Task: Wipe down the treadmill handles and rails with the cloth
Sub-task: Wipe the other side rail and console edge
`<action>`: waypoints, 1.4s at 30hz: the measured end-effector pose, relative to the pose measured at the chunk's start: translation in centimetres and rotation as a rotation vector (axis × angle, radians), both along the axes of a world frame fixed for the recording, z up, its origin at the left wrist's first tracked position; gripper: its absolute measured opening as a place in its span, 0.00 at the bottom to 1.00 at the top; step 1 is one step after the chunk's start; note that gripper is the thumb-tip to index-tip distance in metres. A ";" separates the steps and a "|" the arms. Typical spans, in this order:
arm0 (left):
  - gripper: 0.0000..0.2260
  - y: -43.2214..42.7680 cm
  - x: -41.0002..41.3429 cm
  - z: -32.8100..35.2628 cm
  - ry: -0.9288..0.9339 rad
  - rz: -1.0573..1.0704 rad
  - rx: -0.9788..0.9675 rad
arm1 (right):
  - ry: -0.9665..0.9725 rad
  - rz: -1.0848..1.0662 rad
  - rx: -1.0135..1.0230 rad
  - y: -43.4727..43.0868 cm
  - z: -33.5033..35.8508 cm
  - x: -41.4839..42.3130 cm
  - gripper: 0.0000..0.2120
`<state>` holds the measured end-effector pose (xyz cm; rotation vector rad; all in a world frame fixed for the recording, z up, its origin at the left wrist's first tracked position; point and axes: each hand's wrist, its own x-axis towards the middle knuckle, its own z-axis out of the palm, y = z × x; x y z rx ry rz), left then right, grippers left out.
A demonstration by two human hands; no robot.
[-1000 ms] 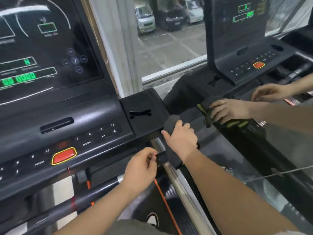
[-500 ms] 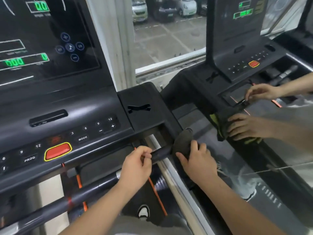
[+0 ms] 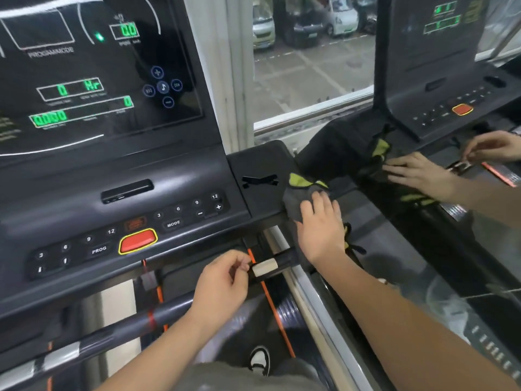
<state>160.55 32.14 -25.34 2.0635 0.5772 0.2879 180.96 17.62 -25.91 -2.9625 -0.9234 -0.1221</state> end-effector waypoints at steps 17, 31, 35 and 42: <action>0.11 -0.6 -1.8 -0.5 -0.062 -0.004 -0.040 | 0.150 0.167 0.113 -0.2 -1.7 -5.9 0.23; 0.11 -0.9 -3.9 -0.3 -0.033 -0.049 -0.098 | 0.245 0.027 -0.130 4.8 0.1 -5.3 0.17; 0.09 -2.4 -2.7 -1.0 0.030 -0.020 -0.187 | 0.127 0.181 0.350 -0.4 -0.9 -9.0 0.17; 0.28 -6.8 0.7 1.4 0.056 -0.116 -0.944 | 1.270 -0.445 0.963 -3.1 4.5 -11.4 0.19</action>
